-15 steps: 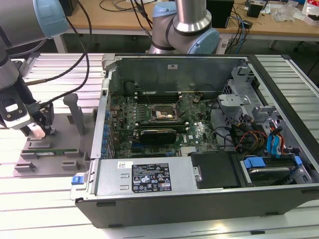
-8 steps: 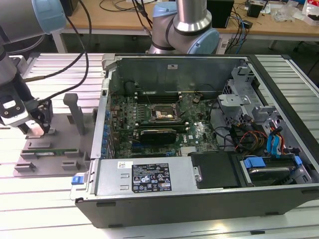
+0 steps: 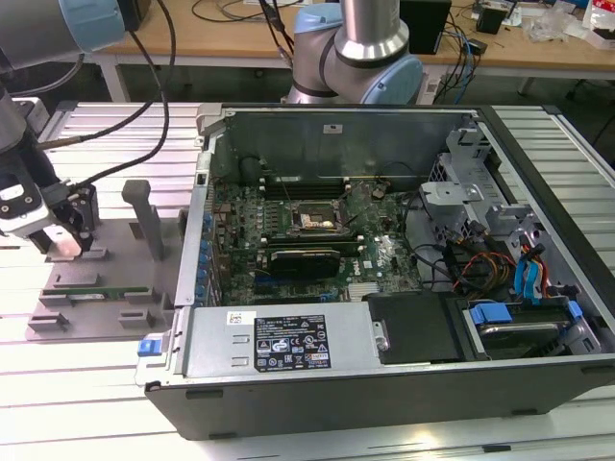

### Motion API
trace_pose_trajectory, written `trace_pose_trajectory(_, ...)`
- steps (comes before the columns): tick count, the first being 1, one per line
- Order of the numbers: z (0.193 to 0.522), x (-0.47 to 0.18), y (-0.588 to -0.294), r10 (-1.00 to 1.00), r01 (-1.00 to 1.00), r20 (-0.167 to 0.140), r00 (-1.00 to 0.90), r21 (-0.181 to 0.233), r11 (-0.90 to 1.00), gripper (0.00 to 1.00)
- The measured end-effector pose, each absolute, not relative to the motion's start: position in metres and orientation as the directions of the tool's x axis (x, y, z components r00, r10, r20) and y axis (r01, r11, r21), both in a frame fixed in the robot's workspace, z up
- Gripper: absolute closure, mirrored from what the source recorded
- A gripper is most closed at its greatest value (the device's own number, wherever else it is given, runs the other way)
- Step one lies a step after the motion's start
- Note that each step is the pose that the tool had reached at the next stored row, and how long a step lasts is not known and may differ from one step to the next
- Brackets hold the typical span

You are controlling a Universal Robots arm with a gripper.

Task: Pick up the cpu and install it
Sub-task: 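Pick up the cpu and move it towards the insertion slot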

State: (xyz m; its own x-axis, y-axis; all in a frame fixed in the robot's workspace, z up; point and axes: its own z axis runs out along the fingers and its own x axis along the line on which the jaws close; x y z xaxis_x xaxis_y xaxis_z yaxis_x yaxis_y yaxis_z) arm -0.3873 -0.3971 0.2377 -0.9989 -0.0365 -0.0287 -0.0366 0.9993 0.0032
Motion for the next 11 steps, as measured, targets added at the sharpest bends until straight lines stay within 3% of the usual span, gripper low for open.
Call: trace_pose_trajectory(11, 0.253, -0.387, -0.397, -0.036, -0.037, -0.029, -0.999, 0.003, 0.999, 0.45)
